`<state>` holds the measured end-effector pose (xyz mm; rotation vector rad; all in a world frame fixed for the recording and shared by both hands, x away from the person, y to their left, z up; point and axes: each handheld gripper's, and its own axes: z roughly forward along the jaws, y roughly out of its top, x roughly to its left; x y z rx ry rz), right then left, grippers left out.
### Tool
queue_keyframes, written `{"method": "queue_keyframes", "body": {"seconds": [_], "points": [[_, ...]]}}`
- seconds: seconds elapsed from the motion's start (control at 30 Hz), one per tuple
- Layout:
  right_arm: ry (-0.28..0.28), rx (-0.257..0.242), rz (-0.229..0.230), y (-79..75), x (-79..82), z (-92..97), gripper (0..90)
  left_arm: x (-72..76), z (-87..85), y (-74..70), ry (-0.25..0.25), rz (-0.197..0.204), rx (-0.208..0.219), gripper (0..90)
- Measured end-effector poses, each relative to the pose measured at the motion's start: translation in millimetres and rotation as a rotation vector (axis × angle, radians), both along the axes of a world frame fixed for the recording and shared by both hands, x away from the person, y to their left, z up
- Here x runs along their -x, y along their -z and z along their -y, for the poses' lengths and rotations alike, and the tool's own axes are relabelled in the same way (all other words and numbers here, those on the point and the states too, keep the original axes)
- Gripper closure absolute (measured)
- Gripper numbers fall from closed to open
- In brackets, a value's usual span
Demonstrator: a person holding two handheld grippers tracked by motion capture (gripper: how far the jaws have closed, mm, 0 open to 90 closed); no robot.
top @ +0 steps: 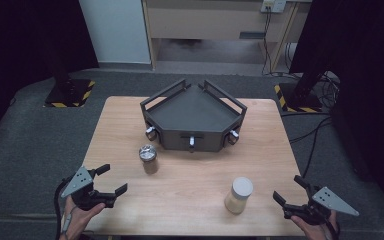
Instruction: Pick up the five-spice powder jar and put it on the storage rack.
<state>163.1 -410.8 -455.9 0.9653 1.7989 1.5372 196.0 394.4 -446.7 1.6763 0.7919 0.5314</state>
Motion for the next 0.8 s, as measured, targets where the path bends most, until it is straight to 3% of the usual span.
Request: {"method": "queue_keyframes", "body": {"seconds": [0.2, 0.6, 0.8], "points": [[-0.007, 0.017, -0.007, -1.0, 4.4, -5.1, 2.7, 0.9, 1.5, -0.9, 0.006, 0.007, -0.019, 1.2], [-0.022, -0.004, -0.034, -1.6, -1.6, -2.4, 2.6, 4.2, -2.7, 0.3, -0.022, 0.0, -0.008, 1.1], [-0.046, 0.013, -0.041, -2.0, -3.9, -10.0, 2.7, 0.7, -1.8, -0.4, -0.016, -0.007, -0.015, 1.1]]}}
